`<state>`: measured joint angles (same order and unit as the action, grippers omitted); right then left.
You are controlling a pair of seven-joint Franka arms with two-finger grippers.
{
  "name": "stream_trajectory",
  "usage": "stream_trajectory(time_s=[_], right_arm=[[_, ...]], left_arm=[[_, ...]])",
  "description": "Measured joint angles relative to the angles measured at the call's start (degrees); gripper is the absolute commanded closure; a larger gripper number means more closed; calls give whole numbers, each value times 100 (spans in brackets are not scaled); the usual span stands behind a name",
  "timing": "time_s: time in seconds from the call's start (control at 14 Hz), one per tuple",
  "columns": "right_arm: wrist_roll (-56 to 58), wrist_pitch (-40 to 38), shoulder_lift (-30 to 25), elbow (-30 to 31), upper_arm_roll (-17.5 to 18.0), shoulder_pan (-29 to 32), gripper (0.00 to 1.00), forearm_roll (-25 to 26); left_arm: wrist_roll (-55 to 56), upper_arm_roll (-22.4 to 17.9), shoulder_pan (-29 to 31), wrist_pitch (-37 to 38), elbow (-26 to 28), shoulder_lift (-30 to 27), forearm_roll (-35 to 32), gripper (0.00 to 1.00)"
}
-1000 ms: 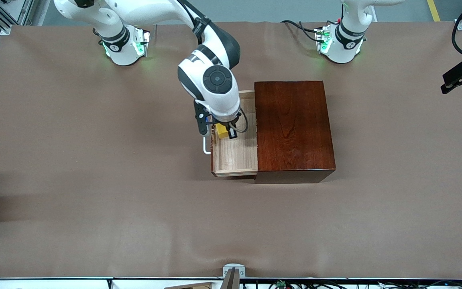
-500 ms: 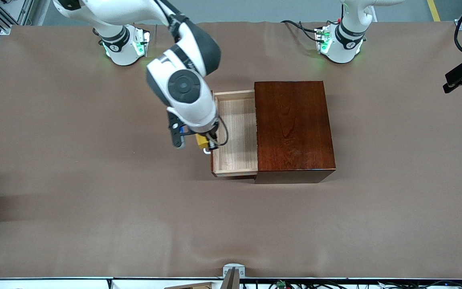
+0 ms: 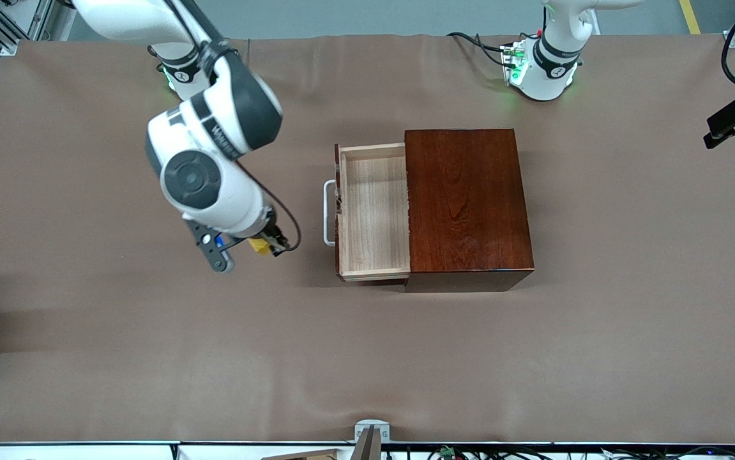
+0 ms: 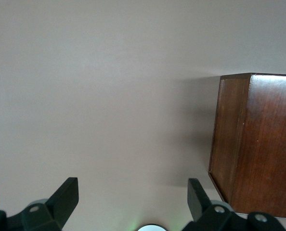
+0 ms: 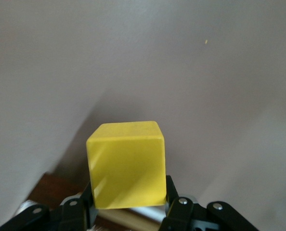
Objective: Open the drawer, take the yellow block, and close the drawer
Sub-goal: 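Lift the yellow cube out with the right gripper and carry it aside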
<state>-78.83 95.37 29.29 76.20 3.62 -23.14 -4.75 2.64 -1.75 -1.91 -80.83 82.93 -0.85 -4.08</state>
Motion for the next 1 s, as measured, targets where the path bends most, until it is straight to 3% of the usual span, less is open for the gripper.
stream_trajectory(time_s=[0.21, 0.43, 0.64, 0.79, 1.0], right_arm=[[996, 0, -200, 539, -9, 339, 100, 1], [2321, 0, -418, 1025, -27, 940, 100, 1], [3673, 33, -527, 1461, -37, 1540, 100, 3], [4347, 140, -540, 1708, -39, 1821, 100, 6], [5258, 644, -581, 2192, -41, 2138, 100, 32]], left_arm=[[300, 371, -69, 0, 1, 4, 83, 0], [1627, 1466, -167, 0, 22, 111, 191, 0], [3366, 2621, -463, -221, -25, 605, 196, 0], [4742, 2831, -1083, -664, -235, 1153, 170, 0], [6590, 2806, -2101, -1654, -599, 2050, -320, 0]])
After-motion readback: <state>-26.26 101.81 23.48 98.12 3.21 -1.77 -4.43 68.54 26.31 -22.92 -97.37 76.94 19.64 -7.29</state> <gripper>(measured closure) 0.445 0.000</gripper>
